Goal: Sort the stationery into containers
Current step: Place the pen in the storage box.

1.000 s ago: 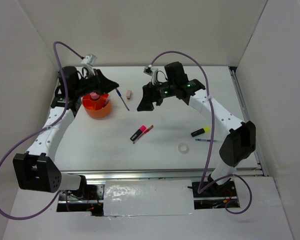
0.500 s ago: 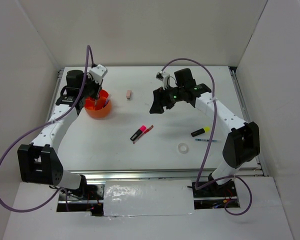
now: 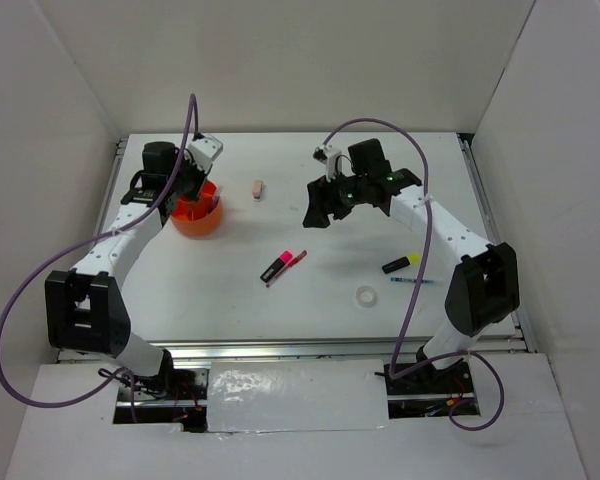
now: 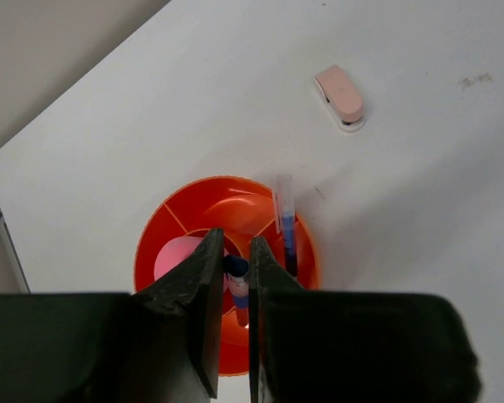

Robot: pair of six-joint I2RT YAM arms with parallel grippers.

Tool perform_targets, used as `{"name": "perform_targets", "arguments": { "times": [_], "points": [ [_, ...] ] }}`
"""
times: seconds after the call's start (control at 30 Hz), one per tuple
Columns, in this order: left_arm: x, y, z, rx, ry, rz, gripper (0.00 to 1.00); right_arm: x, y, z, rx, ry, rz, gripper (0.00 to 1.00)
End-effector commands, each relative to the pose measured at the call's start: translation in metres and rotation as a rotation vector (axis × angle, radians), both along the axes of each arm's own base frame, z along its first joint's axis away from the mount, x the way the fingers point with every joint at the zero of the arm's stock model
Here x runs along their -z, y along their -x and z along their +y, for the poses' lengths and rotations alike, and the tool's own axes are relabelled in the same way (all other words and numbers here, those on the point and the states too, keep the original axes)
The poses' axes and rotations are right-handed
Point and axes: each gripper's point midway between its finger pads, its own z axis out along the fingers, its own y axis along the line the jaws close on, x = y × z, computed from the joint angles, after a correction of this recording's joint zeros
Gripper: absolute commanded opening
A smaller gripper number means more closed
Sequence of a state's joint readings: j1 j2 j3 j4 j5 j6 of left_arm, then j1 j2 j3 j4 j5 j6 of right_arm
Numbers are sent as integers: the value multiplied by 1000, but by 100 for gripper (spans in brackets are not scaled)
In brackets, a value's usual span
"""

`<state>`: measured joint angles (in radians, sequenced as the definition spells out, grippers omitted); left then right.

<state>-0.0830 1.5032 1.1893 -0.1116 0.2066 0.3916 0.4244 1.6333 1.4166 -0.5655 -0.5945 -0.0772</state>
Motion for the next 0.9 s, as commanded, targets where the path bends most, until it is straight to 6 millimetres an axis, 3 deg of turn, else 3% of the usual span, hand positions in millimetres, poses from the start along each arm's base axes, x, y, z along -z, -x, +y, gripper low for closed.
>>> {"name": "perform_targets", "arguments": {
  "times": [0.0, 0.07, 0.2, 0.3, 0.4, 0.87],
  "points": [
    [-24, -7, -11, 32, 27, -73, 4, 7, -3, -5, 7, 21, -5, 78],
    [-37, -8, -10, 21, 27, -96, 2, 8, -1, -6, 5, 22, 0, 78],
    [-84, -14, -10, 7, 28, -174, 0, 10, -1, -6, 2, 24, 4, 78],
    [-105, -13, -14, 19, 44, -193, 0, 11, 0, -5, 0, 19, 13, 78],
    [-114, -11, -22, 34, 65, -199, 0, 12, 0, -4, -2, 16, 18, 78],
    [-56, -7, -36, 42, 115, -46, 0, 20, 1, -12, 6, 31, 37, 77]
  ]
}}
